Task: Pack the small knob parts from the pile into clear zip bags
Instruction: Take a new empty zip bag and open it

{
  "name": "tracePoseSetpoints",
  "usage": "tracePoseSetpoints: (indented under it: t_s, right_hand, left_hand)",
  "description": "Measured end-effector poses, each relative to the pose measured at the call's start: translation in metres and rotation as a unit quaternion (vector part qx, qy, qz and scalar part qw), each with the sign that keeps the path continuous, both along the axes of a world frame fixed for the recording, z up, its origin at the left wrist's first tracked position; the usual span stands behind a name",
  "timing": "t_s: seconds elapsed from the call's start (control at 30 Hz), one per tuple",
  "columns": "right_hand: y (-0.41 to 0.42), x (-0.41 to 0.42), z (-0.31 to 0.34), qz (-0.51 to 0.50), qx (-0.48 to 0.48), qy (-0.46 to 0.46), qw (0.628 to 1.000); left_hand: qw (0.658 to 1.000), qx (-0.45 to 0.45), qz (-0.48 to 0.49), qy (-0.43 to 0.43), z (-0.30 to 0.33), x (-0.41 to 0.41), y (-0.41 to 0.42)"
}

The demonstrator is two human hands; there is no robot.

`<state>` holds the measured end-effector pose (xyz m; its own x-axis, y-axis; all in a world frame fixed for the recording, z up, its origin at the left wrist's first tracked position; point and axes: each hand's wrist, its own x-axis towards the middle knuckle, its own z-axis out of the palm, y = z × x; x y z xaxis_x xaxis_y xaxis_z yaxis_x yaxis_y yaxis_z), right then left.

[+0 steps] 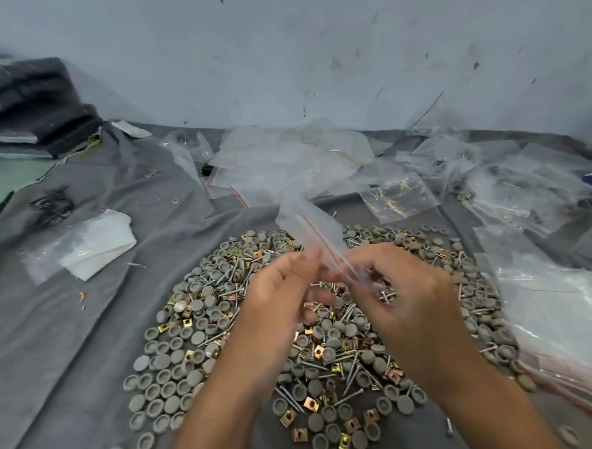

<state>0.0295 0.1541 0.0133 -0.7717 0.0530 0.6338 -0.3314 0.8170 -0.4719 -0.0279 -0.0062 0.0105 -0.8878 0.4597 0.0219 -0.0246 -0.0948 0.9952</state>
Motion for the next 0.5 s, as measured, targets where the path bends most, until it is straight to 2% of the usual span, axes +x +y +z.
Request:
tracePoseSetpoints:
  t_s: [0.1,0.23,0.4,0.5]
  right_hand:
    - [-0.004,-0.006,-0.012,0.022,-0.007,-0.037,0.999]
    - [-0.001,-0.007,-0.023,0.047,-0.004,-0.095,0.994]
    - [-0.007,-0.011,-0.033,0.013,-0.052,-0.102,0.993]
    - [-0.010,-0.011,-0.034,-0.019,-0.037,-0.115,0.992]
  left_hand:
    - [0.995,-0.043,0.035,0.079,-0.002,-0.002,-0.009]
    - [0.985,-0.098,0.070,0.120,-0.007,-0.004,-0.010]
    - [0.950,-0.202,0.120,0.204,-0.011,0.002,0.002]
    - [0.921,-0.259,0.153,0.246,-0.014,0.004,0.005]
